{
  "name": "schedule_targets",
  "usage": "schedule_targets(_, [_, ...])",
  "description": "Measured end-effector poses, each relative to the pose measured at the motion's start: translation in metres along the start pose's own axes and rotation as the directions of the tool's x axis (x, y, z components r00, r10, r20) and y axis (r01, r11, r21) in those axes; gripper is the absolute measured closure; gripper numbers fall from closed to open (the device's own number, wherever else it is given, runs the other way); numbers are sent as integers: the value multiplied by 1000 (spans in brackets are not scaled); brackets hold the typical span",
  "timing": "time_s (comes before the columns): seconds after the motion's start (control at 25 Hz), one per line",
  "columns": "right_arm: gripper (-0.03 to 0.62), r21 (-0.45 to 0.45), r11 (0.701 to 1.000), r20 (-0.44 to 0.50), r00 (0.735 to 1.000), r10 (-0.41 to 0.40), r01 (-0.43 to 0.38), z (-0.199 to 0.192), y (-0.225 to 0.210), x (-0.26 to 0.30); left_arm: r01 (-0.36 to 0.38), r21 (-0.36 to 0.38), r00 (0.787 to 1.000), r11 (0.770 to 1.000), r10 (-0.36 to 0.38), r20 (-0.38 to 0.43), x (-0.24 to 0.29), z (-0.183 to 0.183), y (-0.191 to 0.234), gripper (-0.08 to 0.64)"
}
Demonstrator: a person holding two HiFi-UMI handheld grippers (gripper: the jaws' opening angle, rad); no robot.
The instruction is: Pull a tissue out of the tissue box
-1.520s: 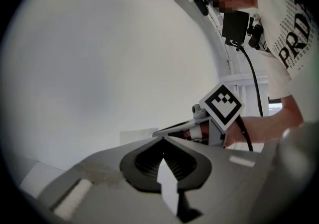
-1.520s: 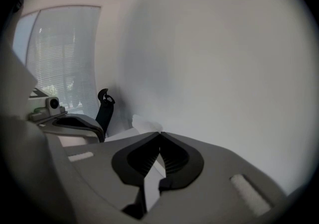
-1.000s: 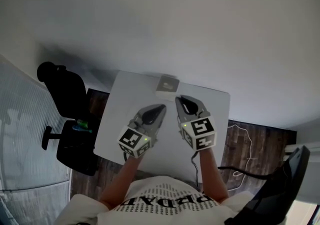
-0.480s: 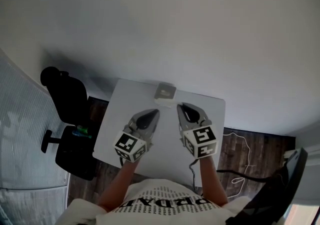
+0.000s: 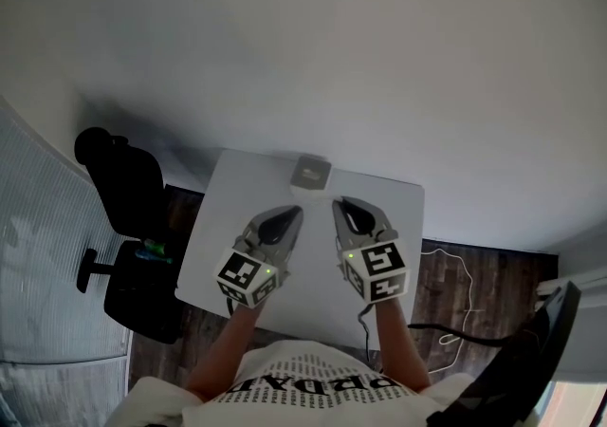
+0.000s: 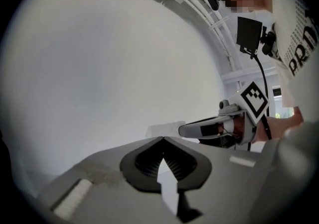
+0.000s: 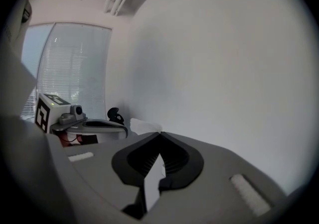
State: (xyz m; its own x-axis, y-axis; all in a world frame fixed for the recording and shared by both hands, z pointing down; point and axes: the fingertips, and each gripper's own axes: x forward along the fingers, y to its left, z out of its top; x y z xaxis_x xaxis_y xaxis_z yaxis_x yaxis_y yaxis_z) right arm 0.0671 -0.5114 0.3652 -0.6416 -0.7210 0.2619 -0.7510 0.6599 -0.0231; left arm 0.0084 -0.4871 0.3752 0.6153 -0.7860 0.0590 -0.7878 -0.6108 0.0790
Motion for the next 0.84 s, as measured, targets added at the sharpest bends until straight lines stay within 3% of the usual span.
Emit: schedule_targets(0.84, [583,28,999,-1,1000,-21,21,-7,-7,2,20,-9,1000,1000,-20,-4,7,-2,0,568])
